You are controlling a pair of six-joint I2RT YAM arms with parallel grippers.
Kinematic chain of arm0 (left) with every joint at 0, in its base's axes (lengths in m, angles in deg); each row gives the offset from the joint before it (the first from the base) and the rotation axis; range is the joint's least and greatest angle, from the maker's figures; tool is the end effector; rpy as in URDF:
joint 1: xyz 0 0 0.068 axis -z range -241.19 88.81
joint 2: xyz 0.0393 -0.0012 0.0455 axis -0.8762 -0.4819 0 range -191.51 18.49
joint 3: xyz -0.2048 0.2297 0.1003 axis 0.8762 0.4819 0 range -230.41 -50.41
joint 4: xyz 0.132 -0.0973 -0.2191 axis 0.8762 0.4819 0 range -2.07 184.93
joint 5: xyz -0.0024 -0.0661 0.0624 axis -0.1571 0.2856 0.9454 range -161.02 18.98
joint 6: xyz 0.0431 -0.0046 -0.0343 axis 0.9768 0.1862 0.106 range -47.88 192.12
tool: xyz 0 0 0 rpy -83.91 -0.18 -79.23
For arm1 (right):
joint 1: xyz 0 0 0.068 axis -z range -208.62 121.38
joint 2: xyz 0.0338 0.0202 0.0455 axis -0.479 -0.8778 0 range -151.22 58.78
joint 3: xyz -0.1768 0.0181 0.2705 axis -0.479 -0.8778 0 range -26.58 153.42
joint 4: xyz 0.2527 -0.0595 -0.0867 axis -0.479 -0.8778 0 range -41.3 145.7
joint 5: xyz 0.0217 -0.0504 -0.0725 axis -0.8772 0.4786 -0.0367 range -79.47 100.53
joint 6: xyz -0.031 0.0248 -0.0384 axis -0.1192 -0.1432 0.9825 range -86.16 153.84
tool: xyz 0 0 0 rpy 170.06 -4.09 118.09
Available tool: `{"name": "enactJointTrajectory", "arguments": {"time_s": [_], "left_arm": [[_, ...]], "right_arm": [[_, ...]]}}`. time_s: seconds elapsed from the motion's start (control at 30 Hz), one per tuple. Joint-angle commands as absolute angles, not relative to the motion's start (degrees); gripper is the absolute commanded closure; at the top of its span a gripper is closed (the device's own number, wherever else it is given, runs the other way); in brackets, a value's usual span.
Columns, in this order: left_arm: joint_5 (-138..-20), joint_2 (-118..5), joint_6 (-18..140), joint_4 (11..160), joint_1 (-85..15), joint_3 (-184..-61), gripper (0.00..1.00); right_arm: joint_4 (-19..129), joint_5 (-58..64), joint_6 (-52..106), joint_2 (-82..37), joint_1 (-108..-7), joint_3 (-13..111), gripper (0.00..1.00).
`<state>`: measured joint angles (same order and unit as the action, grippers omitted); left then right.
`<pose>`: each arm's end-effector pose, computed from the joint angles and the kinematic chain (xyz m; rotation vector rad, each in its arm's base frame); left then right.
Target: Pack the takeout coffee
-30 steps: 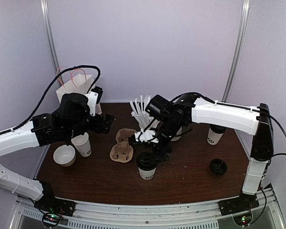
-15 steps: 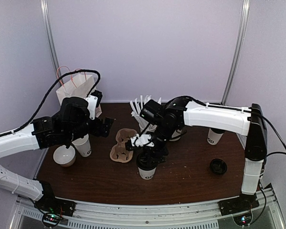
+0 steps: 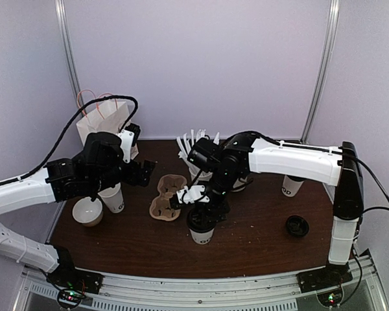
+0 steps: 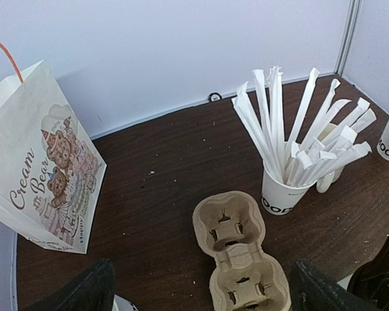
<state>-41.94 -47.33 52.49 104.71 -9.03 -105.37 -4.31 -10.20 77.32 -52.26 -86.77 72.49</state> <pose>0.1676 -0.1861 0.3627 0.2558 1.9834 -0.2859 0.2167 0.3743 0.3101 -2.2397 1.7200 0.5692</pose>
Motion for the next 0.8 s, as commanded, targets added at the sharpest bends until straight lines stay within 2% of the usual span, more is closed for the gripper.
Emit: {"name": "enactJointTrajectory", "arguments": {"time_s": [0.0,0.17,0.3,0.47,0.77], "left_arm": [[-42.82,-47.64,52.21,102.68,-9.60,-105.86,0.03],[-42.83,-47.58,52.47,102.81,-9.50,-106.22,0.02],[-42.78,-47.37,52.76,102.86,-9.52,-106.49,0.03],[-43.18,-47.84,53.37,101.86,-9.76,-106.53,0.02],[-45.36,-50.61,53.33,101.53,-10.04,-108.42,0.02]], "right_arm": [[-7.43,-8.40,76.81,-50.53,-86.54,74.81,0.32],[-10.44,-8.08,75.83,-46.95,-84.05,74.66,0.32],[-11.42,-7.85,75.21,-42.49,-79.61,69.67,0.33],[-11.11,-8.49,73.96,-36.44,-70.75,62.59,0.33],[-4.20,-4.75,71.88,-33.88,-53.50,60.12,0.33]]}}
